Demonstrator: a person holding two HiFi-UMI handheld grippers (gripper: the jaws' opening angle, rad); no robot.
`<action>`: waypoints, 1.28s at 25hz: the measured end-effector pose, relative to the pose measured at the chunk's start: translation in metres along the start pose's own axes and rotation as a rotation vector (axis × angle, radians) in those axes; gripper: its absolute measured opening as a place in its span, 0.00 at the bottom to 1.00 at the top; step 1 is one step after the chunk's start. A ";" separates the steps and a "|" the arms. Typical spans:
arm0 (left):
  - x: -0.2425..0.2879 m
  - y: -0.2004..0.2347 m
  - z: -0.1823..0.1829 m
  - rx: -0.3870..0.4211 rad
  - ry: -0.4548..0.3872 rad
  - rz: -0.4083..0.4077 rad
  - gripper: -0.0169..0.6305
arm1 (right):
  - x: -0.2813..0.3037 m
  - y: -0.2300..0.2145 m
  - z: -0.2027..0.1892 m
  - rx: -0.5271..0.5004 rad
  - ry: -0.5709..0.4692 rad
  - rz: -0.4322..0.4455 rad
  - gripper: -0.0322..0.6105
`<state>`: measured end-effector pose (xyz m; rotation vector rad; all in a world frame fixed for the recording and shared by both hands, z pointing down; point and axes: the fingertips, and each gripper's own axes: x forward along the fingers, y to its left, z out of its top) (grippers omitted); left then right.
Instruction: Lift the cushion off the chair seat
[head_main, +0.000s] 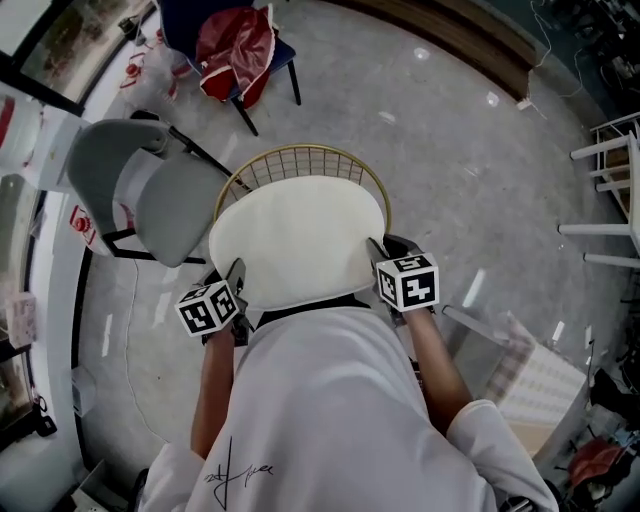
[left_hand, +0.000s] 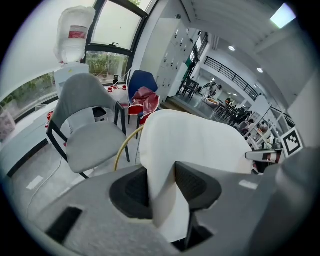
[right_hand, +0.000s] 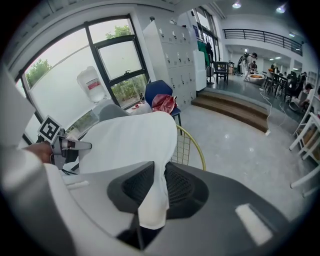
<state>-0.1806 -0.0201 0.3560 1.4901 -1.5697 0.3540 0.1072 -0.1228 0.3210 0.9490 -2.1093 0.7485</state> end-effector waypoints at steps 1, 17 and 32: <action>-0.002 0.000 0.004 0.003 -0.004 -0.005 0.25 | -0.001 0.003 0.004 -0.008 -0.003 0.002 0.16; -0.021 -0.006 -0.010 -0.005 -0.008 -0.049 0.22 | -0.016 0.016 -0.007 0.005 0.011 0.065 0.13; -0.023 -0.015 -0.014 0.011 0.002 -0.072 0.22 | -0.024 0.013 -0.018 0.026 0.009 0.050 0.13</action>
